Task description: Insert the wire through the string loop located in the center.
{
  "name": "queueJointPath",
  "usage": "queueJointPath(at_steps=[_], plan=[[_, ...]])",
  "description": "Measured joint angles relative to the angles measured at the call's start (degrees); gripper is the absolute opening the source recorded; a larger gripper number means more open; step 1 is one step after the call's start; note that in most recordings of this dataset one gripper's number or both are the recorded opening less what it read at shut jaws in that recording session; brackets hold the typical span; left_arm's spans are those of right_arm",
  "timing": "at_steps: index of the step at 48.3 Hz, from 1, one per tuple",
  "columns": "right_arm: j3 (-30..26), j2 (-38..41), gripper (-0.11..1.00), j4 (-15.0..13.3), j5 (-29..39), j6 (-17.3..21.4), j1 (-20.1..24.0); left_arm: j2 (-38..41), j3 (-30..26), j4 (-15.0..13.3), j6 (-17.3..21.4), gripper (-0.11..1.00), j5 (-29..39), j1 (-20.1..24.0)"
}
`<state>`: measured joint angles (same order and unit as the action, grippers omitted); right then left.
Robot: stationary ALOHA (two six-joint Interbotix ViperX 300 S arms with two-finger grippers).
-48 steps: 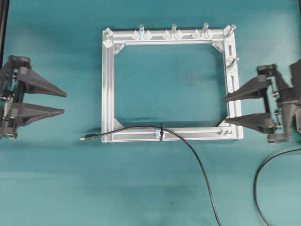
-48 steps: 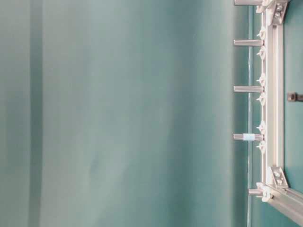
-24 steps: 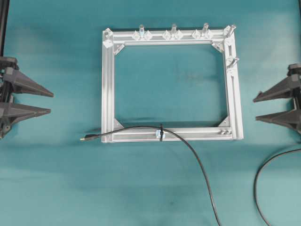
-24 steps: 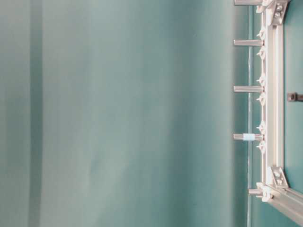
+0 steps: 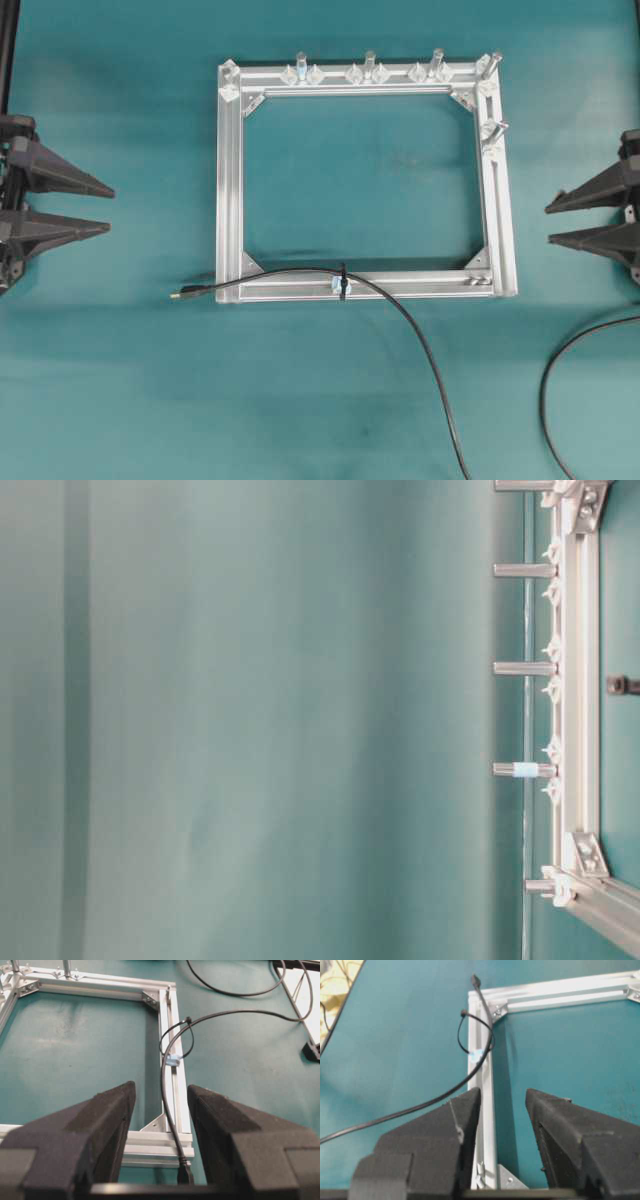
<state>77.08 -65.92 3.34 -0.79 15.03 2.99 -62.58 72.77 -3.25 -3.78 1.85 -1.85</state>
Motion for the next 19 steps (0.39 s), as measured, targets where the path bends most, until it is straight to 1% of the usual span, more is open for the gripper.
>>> queueJointPath(at_steps=[8, 19], plan=[[0.0, 0.6, 0.44, 0.1, -1.5, 0.0, 0.0, 1.0, -0.6, -0.1, 0.0, 0.48, 0.1, 0.0], [0.0, 0.6, 0.44, 0.0, -1.7, 0.0, 0.0, 2.7, -1.6, 0.0, 0.0, 0.48, 0.0, 0.0]])
